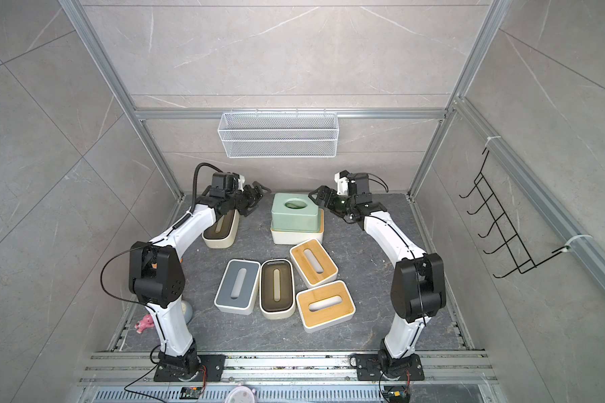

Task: Stack the tissue boxes
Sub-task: Move the tissue box to the center of the board.

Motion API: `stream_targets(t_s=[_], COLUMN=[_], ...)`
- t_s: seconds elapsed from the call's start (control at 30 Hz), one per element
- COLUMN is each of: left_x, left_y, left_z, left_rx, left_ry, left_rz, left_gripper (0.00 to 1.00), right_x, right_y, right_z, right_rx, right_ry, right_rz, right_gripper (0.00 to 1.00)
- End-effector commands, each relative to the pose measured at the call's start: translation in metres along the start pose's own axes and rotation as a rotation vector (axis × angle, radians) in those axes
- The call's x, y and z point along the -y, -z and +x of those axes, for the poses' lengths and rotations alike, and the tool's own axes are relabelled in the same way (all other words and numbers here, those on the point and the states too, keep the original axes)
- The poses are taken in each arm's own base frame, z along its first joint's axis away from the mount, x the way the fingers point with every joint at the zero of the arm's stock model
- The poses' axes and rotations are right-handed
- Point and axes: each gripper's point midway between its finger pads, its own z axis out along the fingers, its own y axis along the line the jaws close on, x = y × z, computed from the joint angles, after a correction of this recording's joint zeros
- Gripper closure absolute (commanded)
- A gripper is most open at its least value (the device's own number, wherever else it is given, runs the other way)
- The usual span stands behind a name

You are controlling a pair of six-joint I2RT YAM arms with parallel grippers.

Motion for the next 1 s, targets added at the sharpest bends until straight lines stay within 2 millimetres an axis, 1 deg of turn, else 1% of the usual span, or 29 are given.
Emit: stream_targets(t_s=[0.0, 0.17, 0.37, 0.97], left_x=[0.015, 0.023, 0.029, 0.042], left_y=[-0.006, -0.015, -0.023, -0.036], left_z=[0.009, 0.016, 0.021, 0.028], left_rx=[-0.053, -0.083, -0.1, -0.124], left_ry=[-0.059, -0.065, -0.072, -0.08], left_rz=[0.032, 0.053, 0.064, 0.096], left_gripper=[0.07, 0.06, 0.06, 0.07], right_x=[-0.004, 0.003, 0.008, 0.011], right_y=[-0.007, -0.012, -0.015, -0.021], right_z=[0.004, 0.009, 0.012, 0.016], right_rx=[-0.025, -0.038, -0.044, -0.055], right_ry=[-0.002, -0.019, -0.028, -0.061], right_rz=[-0.009, 0.001, 0.008, -0.002], right_gripper=[0.0, 0.0, 0.0, 0.0])
